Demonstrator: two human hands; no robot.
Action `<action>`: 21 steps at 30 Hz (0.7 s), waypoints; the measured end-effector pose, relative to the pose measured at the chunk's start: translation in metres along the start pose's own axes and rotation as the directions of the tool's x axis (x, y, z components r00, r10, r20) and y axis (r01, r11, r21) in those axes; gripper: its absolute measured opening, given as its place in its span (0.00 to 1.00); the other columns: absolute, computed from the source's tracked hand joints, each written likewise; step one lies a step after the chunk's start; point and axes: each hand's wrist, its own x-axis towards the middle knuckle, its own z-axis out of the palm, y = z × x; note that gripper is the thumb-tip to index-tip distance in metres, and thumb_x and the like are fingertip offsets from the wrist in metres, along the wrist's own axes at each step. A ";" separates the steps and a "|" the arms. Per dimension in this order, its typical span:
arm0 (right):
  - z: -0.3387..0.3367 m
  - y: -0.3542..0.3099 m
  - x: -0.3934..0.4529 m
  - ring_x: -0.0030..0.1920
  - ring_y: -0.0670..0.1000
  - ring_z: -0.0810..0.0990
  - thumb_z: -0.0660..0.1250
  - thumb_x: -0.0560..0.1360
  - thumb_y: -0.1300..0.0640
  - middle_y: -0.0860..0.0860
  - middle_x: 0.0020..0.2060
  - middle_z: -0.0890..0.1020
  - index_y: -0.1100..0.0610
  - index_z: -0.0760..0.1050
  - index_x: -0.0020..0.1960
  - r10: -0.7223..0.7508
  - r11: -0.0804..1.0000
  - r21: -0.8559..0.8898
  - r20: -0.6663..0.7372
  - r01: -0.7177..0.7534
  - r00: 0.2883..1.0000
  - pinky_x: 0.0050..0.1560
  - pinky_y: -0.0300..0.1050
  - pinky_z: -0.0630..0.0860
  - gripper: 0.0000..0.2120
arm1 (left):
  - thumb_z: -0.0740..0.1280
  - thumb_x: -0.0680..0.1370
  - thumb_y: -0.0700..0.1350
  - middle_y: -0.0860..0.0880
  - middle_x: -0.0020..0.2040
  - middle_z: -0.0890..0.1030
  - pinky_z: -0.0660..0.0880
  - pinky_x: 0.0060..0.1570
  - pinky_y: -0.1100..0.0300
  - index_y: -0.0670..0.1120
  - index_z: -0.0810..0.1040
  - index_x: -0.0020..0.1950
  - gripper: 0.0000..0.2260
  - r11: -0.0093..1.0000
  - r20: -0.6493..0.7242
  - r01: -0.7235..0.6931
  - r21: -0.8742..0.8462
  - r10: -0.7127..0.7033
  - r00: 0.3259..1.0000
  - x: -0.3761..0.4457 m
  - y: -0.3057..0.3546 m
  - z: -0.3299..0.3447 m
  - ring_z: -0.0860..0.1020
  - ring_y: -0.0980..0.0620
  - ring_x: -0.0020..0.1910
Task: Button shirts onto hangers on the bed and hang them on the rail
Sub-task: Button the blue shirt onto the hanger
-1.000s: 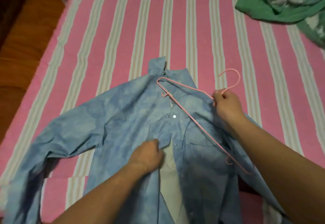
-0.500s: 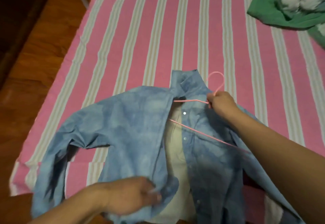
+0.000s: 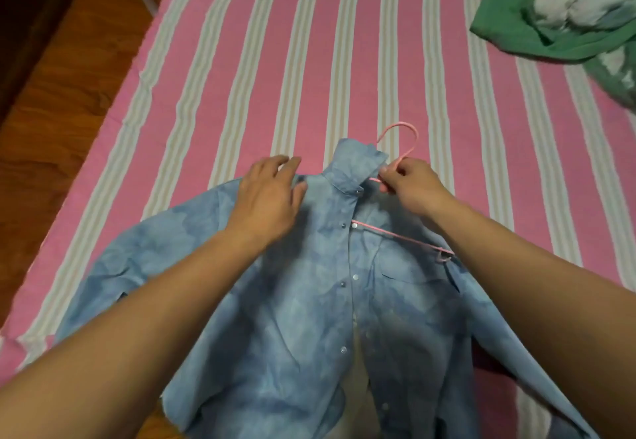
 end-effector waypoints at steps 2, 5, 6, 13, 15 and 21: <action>-0.004 -0.014 0.004 0.33 0.49 0.75 0.66 0.82 0.55 0.49 0.32 0.81 0.57 0.78 0.39 -0.055 0.998 -0.019 0.048 0.056 0.997 0.38 0.45 0.70 0.14 | 0.53 0.84 0.57 0.43 0.67 0.78 0.68 0.67 0.43 0.49 0.74 0.72 0.22 0.998 0.188 -0.047 0.046 0.037 0.981 0.036 -0.005 0.004 0.73 0.39 0.67; 0.001 -0.025 0.010 0.40 0.53 0.82 0.67 0.81 0.57 0.52 0.36 0.84 0.55 0.78 0.40 -0.070 0.998 0.005 0.141 0.070 0.988 0.49 0.52 0.78 0.10 | 0.56 0.84 0.54 0.44 0.55 0.83 0.75 0.54 0.46 0.46 0.79 0.58 0.17 0.991 0.314 -0.096 -0.095 0.122 0.942 0.053 -0.006 0.009 0.79 0.39 0.55; 0.003 -0.025 0.011 0.44 0.56 0.84 0.67 0.81 0.58 0.55 0.40 0.85 0.56 0.79 0.43 -0.075 0.997 0.006 0.169 0.075 0.983 0.54 0.56 0.80 0.08 | 0.58 0.84 0.52 0.43 0.52 0.83 0.75 0.51 0.47 0.45 0.80 0.55 0.15 0.984 0.280 -0.114 -0.135 0.148 0.948 0.051 -0.004 0.008 0.79 0.39 0.52; 0.014 -0.005 0.025 0.40 0.50 0.80 0.60 0.80 0.71 0.55 0.39 0.84 0.62 0.79 0.45 -0.025 0.986 0.161 0.340 -0.033 0.940 0.50 0.45 0.78 0.11 | 0.69 0.74 0.38 0.46 0.45 0.84 0.79 0.44 0.50 0.46 0.86 0.52 0.10 0.975 -0.048 -0.218 -0.049 0.216 0.975 0.024 -0.018 -0.003 0.82 0.40 0.47; 0.014 0.002 0.036 0.35 0.49 0.76 0.60 0.78 0.72 0.55 0.36 0.83 0.62 0.79 0.42 0.037 0.989 0.133 0.228 -0.069 0.973 0.42 0.40 0.76 0.12 | 0.70 0.73 0.36 0.45 0.43 0.82 0.78 0.40 0.50 0.44 0.85 0.50 0.08 0.973 -0.126 -0.231 0.013 0.231 0.965 0.030 -0.024 0.001 0.80 0.39 0.45; 0.018 -0.010 0.058 0.31 0.44 0.73 0.62 0.79 0.69 0.48 0.31 0.78 0.55 0.76 0.37 -0.010 0.988 0.150 0.190 -0.019 0.982 0.33 0.33 0.70 0.15 | 0.64 0.78 0.46 0.42 0.60 0.77 0.74 0.57 0.45 0.45 0.85 0.53 0.11 0.848 0.002 -0.521 0.095 0.523 0.852 0.052 -0.037 0.011 0.75 0.40 0.59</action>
